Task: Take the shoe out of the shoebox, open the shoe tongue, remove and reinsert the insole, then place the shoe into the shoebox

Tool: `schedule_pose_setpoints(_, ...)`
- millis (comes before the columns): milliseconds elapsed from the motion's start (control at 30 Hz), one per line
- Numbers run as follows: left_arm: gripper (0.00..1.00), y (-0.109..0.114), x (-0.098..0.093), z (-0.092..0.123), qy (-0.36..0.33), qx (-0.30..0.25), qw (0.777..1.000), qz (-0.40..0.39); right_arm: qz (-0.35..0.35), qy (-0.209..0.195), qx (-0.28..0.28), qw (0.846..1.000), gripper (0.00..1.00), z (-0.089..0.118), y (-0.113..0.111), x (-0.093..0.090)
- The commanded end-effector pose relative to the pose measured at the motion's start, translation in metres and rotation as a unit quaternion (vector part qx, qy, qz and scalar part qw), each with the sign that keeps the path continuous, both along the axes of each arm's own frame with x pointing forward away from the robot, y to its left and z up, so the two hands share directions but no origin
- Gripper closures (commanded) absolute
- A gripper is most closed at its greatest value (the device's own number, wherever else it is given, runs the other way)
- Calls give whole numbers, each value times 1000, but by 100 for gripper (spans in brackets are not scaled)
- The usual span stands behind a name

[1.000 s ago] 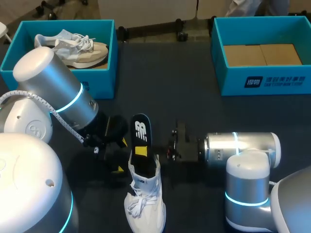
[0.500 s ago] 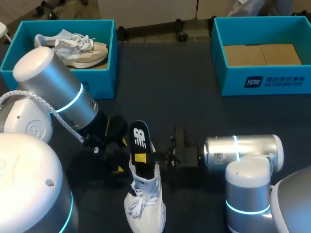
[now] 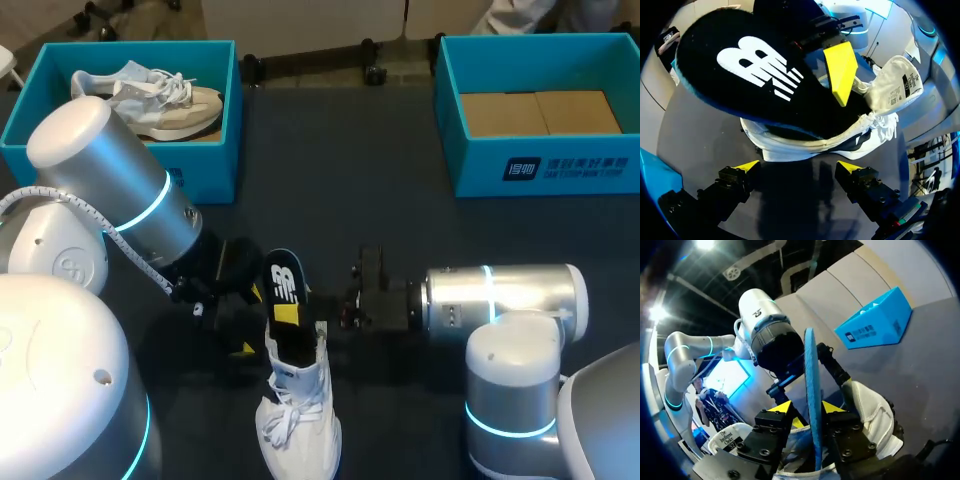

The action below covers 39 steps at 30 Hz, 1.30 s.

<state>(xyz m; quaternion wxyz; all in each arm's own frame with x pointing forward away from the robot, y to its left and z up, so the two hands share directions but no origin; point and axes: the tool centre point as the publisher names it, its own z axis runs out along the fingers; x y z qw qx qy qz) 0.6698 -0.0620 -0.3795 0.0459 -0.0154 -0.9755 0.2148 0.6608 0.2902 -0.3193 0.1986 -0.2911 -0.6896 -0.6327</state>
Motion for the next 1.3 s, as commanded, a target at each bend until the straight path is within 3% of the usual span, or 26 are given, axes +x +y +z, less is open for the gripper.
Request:
schedule_pose_setpoints(33,0,1,-1,-1,-1,-1,1000,0,3,0,5,1000,82,1,3,8)
schedule_pose_setpoints(100,0,1,-1,-1,-1,-1,1000,0,2,1,10,1000,91,0,4,12)
schedule_pose_setpoints(133,0,1,-1,-1,-1,-1,1000,0,3,2,12,1000,100,-1,5,13)
schedule_pose_setpoints(367,0,1,-1,-1,-1,-1,1000,0,-1,31,23,999,100,-14,6,17)
schedule_pose_setpoints(767,0,1,-1,-1,-1,-1,1000,0,-22,59,-8,998,100,-26,-1,-14)
schedule_pose_setpoints(1000,0,1,-1,-1,-1,-1,1000,0,-26,63,-10,998,100,-28,-4,-18)
schedule_pose_setpoints(1033,0,1,-1,-1,-1,-1,1000,0,-26,59,-9,998,90,-26,-4,-18)
schedule_pose_setpoints(1067,0,1,-1,-1,-1,-1,1000,0,-26,55,-7,998,73,-24,-4,-18)
schedule_pose_setpoints(1100,0,1,-1,-1,-1,-1,1000,0,-26,55,-7,998,73,-24,-4,-18)
schedule_pose_setpoints(1133,0,1,-1,-1,-1,-1,1000,0,-26,43,-7,999,56,-18,-4,-16)
schedule_pose_setpoints(1300,0,1,-1,-1,-1,-1,1000,0,-24,26,-10,999,56,-7,-3,-12)
